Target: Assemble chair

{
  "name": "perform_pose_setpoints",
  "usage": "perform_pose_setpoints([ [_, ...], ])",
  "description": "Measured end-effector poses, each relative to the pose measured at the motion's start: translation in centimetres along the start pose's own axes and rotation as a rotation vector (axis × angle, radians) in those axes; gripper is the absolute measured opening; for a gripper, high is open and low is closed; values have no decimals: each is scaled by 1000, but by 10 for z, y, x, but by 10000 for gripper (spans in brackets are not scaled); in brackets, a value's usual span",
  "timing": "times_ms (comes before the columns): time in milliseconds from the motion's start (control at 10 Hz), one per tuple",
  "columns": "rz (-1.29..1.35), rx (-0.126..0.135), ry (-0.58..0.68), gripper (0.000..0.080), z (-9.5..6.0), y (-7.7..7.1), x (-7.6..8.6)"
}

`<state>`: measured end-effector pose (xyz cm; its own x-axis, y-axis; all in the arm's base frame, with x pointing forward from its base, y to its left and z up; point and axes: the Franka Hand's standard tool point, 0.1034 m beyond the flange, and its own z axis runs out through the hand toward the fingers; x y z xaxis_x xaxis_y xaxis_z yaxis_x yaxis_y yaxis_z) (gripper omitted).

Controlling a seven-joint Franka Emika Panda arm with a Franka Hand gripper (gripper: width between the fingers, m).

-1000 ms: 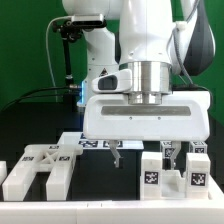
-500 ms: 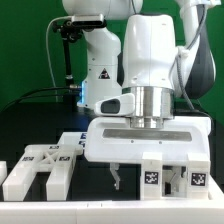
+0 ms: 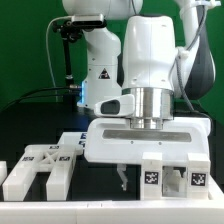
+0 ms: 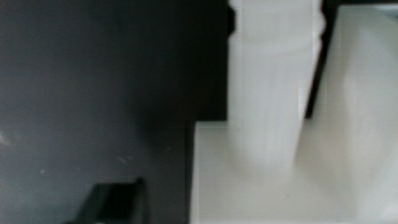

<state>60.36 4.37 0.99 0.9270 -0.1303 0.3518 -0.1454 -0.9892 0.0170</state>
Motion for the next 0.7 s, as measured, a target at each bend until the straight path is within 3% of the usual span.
perform_pose_setpoints([
  [100, 0, 0, 0, 202, 0, 0, 0],
  [200, 3, -4, 1, 76, 0, 3, 1],
  [400, 1, -5, 0, 36, 0, 4, 0],
  [700, 0, -5, 0, 36, 0, 4, 0],
])
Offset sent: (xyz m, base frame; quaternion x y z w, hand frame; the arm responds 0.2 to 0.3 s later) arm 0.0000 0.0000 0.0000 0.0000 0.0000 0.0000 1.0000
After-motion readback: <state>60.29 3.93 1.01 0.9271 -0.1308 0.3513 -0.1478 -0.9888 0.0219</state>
